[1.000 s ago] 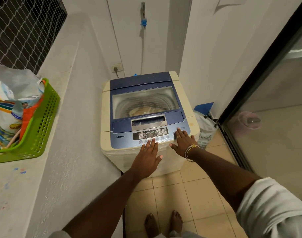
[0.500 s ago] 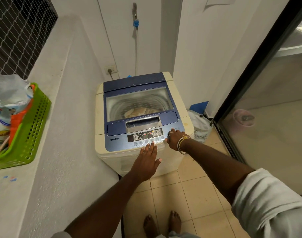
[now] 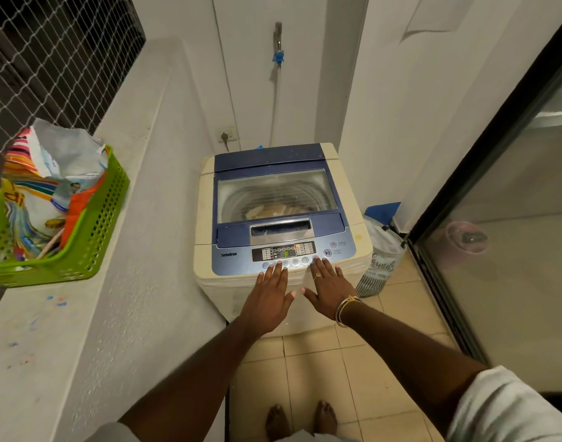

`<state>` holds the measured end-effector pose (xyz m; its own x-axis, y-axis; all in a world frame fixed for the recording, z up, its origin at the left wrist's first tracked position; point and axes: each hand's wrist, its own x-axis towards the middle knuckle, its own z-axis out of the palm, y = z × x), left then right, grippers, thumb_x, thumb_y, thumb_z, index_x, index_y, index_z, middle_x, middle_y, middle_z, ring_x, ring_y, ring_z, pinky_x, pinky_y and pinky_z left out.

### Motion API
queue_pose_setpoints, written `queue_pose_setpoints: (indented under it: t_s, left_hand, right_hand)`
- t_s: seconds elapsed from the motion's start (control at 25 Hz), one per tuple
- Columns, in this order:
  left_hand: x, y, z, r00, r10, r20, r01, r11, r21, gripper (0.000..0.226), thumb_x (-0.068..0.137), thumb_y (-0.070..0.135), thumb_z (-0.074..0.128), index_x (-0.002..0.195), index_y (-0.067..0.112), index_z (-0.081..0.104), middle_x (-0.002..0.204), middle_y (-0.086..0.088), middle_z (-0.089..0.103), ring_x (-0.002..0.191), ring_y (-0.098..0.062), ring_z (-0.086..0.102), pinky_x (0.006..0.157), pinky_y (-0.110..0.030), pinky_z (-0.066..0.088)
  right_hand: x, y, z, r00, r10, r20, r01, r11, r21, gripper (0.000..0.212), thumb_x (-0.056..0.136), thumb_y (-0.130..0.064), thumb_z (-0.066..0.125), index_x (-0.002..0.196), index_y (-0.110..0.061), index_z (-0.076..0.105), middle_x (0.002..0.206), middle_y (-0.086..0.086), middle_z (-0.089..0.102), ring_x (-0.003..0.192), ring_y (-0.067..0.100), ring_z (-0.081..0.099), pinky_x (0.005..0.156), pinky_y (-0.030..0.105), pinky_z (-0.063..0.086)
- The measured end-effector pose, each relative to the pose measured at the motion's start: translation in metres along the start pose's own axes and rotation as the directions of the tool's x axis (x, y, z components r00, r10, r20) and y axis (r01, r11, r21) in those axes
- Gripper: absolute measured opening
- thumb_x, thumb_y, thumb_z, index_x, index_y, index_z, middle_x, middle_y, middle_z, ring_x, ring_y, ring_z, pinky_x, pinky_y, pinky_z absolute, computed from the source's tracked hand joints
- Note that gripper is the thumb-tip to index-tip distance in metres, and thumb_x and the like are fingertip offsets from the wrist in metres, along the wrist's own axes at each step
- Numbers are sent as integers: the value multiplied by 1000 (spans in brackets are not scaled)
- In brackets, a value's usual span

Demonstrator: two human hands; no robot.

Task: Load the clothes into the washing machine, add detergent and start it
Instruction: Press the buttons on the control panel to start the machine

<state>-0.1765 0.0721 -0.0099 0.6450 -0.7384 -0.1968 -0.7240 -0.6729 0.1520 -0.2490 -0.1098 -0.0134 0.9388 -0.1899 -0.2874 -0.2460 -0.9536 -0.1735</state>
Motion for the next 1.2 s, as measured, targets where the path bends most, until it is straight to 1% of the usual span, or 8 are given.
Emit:
queue_pose_setpoints:
  t_s: [0.16,0.24,0.44,0.72,0.92,1.2]
  left_hand:
    - [-11,-6,1,999,-32,-8,32,999,-14,78,98,61,6,157,11,10,166,-10,2,153,-27,2,124,-44,9]
    - [-17,-9,3,998,-58,-9,57,998,-22,74,100,59,11,158,12,9,166,-9,2,153,-27,3,124,-44,8]
    - [-27,-11,3,992,-125,9,126,988,-88,70,103,54,21,158,12,6,166,-8,-3,153,-28,1,122,-43,5]
    - [-32,-16,0,992,-127,7,127,987,-97,69,104,52,22,158,13,4,166,-7,-5,153,-27,-1,122,-42,2]
    - [-35,-16,2,991,-131,23,133,986,-96,70,103,53,21,158,13,4,166,-7,-4,153,-27,-1,122,-43,2]
    - [-36,-16,1,992,-123,10,123,989,-80,69,103,53,21,158,13,5,166,-8,-3,153,-28,0,123,-43,4]
  right_hand:
    - [-3,-19,4,998,-56,-21,55,998,-2,88,93,-69,18,156,-8,7,164,10,-1,151,26,-2,122,47,6]
    - [-4,-28,5,997,-73,-30,72,997,-15,90,92,-70,14,156,-7,6,164,11,-2,151,26,-4,122,47,6]
    - [-8,-37,7,994,-103,-37,101,993,-55,90,94,-71,14,156,-7,6,164,12,0,151,26,-4,123,45,4]
    - [-10,-48,5,992,-122,-33,120,991,-52,87,95,-68,14,156,-8,3,164,11,-2,151,26,-6,122,43,2]
    - [-12,-49,9,994,-106,-21,105,994,-35,89,93,-71,12,156,-9,3,164,10,-2,151,26,-5,123,45,3]
    - [-14,-50,8,996,-88,-14,88,996,-30,89,92,-72,9,156,-10,2,164,9,-3,151,25,-6,123,45,2]
